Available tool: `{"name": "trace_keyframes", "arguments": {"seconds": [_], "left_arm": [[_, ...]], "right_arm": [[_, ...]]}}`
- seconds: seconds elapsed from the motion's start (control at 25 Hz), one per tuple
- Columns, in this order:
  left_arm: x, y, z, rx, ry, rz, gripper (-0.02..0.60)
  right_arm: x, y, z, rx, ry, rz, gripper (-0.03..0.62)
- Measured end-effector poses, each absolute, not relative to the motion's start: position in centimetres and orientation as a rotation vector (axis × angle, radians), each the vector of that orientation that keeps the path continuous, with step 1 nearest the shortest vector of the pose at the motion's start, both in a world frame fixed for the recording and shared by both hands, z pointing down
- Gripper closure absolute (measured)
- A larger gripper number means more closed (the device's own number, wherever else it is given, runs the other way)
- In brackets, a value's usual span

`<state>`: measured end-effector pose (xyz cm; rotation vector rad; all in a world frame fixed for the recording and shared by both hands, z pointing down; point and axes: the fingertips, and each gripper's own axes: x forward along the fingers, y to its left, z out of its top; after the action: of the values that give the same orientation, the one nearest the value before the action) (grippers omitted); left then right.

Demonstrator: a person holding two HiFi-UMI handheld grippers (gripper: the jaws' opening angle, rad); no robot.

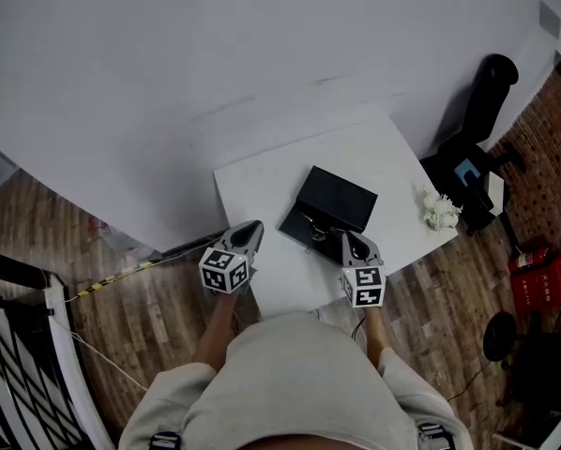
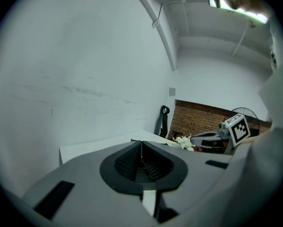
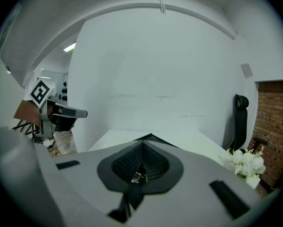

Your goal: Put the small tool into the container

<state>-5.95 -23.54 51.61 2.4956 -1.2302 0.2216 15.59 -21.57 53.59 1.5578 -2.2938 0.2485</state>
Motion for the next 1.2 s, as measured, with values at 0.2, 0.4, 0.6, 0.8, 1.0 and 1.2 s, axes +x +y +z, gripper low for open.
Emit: {"name": "trace_keyframes", "arguments": {"seconds": [0.2, 0.4, 0.6, 0.8, 1.0, 1.2], "left_arm": [[-5.9, -23.0, 51.1, 2.503, -1.241, 0.216, 0.566], [-5.6, -22.6, 51.0, 2.504, -1.246, 0.216, 0.566], [-5.1, -22.2, 51.1, 2.509, -1.237, 0.217, 0.566], [-4.7, -22.0, 51.0, 2.513, -1.233, 0.212, 0.566], [-5.0, -22.0, 51.0, 2.513, -1.243, 0.210, 0.566], [-5.0, -22.3, 51.1, 2.513, -1.244, 0.214, 0.566]], "right_arm": [[15.8, -20.9, 53.3, 1.561, -2.301, 0.245, 0.595], [16.0, -20.5, 53.3, 1.560, -2.305, 0.244, 0.595], [16.1, -20.1, 53.2, 1.561, -2.311, 0.241, 0.595], [16.1, -20.0, 53.2, 1.549, -2.308, 0.231, 0.595], [15.9, -19.8, 53.5, 1.532, -2.302, 0.225, 0.595], [15.9, -20.1, 53.6, 1.526, -2.300, 0.225, 0.595]]}}
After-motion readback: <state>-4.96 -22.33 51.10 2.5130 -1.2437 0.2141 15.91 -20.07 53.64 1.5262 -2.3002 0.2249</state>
